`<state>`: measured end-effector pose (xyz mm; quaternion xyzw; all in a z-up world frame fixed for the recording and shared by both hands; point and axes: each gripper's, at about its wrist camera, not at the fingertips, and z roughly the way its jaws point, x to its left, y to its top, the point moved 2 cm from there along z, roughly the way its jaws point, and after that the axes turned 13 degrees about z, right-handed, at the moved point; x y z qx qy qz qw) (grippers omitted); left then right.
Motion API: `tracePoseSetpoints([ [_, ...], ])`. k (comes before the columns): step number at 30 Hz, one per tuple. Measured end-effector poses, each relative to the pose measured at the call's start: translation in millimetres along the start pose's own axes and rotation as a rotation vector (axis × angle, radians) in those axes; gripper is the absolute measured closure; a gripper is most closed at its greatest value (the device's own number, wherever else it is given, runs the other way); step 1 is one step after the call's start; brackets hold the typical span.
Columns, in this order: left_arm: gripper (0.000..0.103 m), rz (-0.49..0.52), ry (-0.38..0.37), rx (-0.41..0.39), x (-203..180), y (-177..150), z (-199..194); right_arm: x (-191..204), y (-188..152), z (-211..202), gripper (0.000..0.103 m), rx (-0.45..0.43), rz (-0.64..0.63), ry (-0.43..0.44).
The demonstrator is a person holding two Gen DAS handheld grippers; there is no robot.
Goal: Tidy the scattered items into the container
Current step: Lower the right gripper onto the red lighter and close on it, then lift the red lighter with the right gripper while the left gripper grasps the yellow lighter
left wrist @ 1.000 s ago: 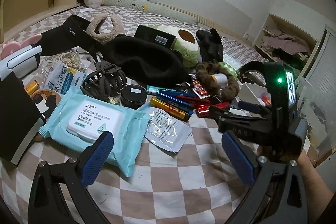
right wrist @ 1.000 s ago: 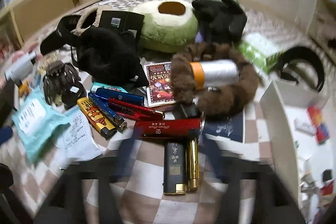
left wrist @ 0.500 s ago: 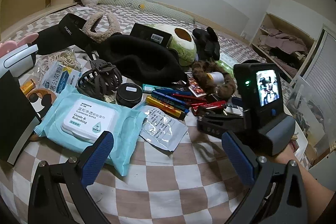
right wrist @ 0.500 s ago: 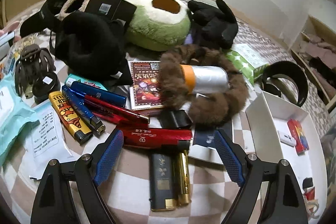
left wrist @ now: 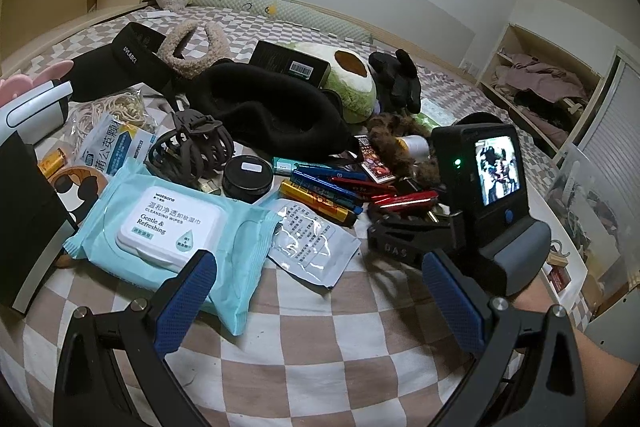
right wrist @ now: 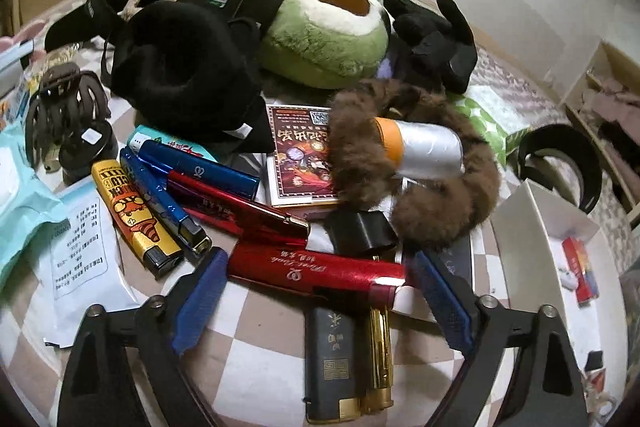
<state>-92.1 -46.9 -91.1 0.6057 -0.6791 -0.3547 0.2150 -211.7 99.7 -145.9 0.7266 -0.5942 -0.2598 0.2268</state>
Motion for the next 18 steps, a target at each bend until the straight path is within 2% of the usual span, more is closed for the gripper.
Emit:
tracePoseSetpoints([
  [5, 0.000, -0.004, 0.001, 0.005, 2, -1, 3, -9, 1, -5, 0.020, 0.003, 0.035, 0.030],
  [12, 0.000, 0.005, 0.019, 0.000, 1, 0, 4, -35, 2, -38, 0.020, -0.006, 0.095, 0.111],
  [18, 0.000, 0.120, 0.027, 0.018, -11, 13, 21, -68, -3, -50, 0.019, 0.022, 0.261, 0.203],
])
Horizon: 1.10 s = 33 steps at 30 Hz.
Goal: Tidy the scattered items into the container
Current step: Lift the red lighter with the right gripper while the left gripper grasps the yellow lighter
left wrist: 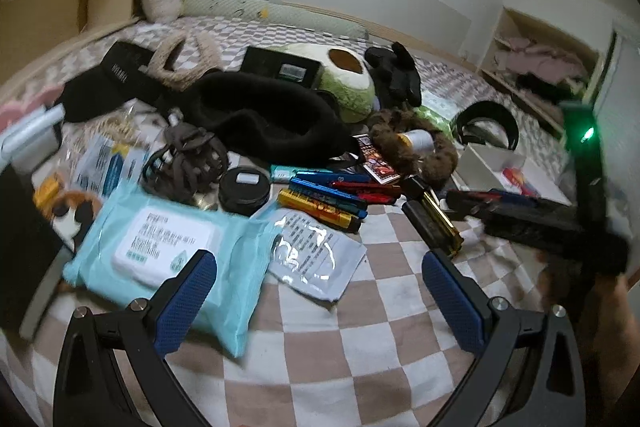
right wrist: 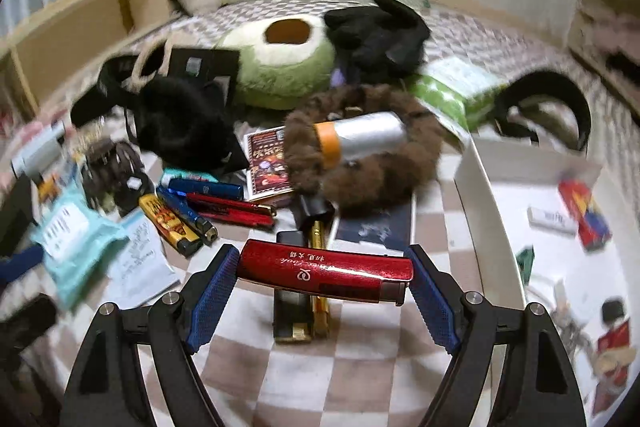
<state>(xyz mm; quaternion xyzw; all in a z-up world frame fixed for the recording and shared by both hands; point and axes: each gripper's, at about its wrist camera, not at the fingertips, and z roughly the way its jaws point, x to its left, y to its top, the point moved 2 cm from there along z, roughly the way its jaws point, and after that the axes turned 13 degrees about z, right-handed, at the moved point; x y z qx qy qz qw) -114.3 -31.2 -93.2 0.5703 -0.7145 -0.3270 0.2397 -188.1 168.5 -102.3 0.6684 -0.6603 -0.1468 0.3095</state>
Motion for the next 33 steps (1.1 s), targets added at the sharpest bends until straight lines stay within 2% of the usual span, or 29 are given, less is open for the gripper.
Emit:
tracePoseSetpoints([
  [5, 0.001, 0.112, -0.004, 0.025, -10, 16, 20, -13, 8, -8, 0.019, -0.015, 0.093, 0.057],
  [7, 0.005, 0.126, -0.028, 0.047, -9, 19, 31, -16, 9, -8, 0.019, -0.011, 0.115, 0.074],
  [9, 0.014, 0.140, -0.054, 0.089, -8, 19, 46, -17, 9, -8, 0.019, -0.007, 0.128, 0.090],
  [16, 0.014, 0.193, -0.085, 0.197, -3, 21, 86, -21, 10, -10, 0.019, 0.002, 0.158, 0.144],
  [25, 0.013, 0.264, -0.040, 0.277, -2, 25, 118, -29, 13, -9, 0.019, 0.010, 0.193, 0.174],
  [29, 0.011, 0.259, -0.032, 0.284, 1, 28, 123, -29, 13, -8, 0.019, 0.015, 0.194, 0.179],
  [31, 0.014, 0.249, -0.029, 0.281, 4, 28, 124, -28, 13, -8, 0.019, 0.018, 0.192, 0.180],
  [33, 0.022, 0.246, -0.019, 0.273, 5, 28, 122, -28, 13, -8, 0.019, 0.020, 0.190, 0.178],
])
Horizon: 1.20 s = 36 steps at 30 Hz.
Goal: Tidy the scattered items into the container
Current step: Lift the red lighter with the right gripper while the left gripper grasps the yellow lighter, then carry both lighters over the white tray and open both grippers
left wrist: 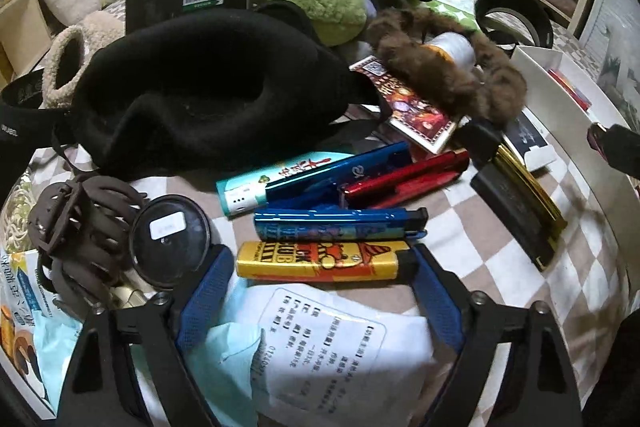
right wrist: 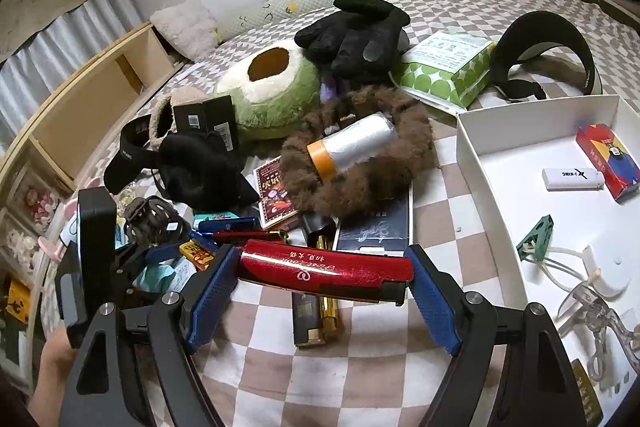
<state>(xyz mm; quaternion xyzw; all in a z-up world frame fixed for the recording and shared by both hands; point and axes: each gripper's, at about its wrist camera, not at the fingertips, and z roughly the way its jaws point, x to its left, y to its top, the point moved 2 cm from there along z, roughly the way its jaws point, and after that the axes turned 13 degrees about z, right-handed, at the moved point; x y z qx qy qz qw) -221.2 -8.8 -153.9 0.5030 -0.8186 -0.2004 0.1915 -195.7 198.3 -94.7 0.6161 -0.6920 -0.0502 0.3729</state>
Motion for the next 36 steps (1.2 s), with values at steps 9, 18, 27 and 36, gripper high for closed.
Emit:
tracePoseSetpoints([
  [9, 0.023, 0.000, 0.038, -0.045, -6, -6, -20, -1, -2, 1, 0.019, 0.010, 0.003, -0.002],
  [18, 0.023, -0.108, 0.029, -0.153, -14, -20, -62, 6, -4, -8, 0.019, -0.016, -0.010, 0.012],
  [27, 0.023, -0.125, 0.026, -0.305, -37, 5, -98, -4, 10, -48, 0.019, -0.144, 0.025, 0.019],
  [36, 0.022, -0.081, -0.026, -0.420, -73, 35, -126, -27, 36, -109, 0.019, -0.342, 0.092, 0.021],
])
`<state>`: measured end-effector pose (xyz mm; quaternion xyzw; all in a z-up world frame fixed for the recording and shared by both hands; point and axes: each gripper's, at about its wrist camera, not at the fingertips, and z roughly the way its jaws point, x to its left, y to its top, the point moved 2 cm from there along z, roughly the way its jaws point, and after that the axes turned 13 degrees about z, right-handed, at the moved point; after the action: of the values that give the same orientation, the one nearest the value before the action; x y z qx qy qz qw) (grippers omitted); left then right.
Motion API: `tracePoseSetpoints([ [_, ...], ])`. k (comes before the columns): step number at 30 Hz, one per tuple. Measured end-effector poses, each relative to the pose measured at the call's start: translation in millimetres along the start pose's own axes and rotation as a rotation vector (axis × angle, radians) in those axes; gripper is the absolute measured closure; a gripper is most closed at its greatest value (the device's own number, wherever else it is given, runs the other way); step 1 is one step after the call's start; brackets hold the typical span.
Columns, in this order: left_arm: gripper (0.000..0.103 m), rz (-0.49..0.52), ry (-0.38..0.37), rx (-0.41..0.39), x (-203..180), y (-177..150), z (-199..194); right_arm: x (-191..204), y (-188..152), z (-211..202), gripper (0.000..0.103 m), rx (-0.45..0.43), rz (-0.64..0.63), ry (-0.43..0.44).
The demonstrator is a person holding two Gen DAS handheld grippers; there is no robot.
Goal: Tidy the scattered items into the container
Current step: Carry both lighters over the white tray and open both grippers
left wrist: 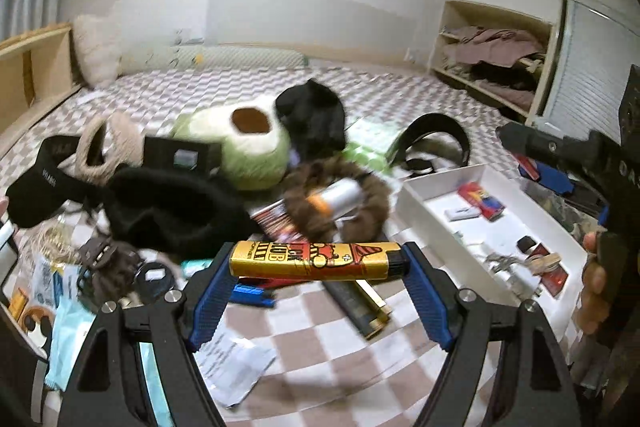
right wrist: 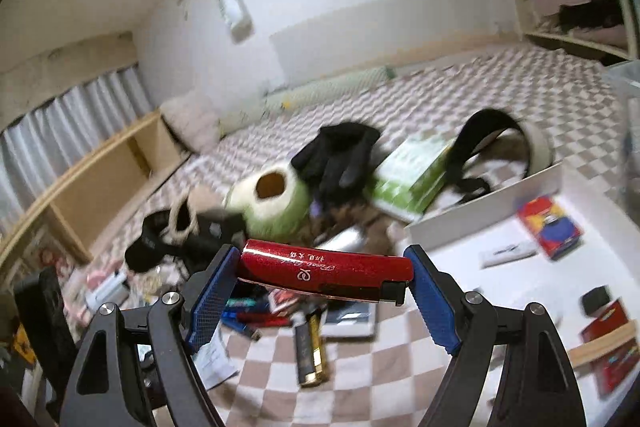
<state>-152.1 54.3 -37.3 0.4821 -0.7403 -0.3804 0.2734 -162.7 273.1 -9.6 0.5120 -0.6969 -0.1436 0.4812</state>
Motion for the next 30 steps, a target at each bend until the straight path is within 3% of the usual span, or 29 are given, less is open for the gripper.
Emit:
tracePoseSetpoints([
  [3, 0.022, 0.019, -0.035, -0.013, -19, 9, 3, -9, 16, -16, 0.019, -0.066, 0.023, -0.012],
  [10, 0.022, 0.075, -0.102, -0.029, -67, 32, 18, -71, 43, -30, 0.019, -0.149, 0.101, -0.197],
  [22, 0.022, 0.185, -0.213, -0.021, -146, 65, 60, -156, 47, -33, 0.019, -0.134, 0.278, -0.339],
  [30, 0.022, 0.231, -0.221, 0.047, -169, 69, 106, -191, 41, -26, 0.019, -0.089, 0.326, -0.419],
])
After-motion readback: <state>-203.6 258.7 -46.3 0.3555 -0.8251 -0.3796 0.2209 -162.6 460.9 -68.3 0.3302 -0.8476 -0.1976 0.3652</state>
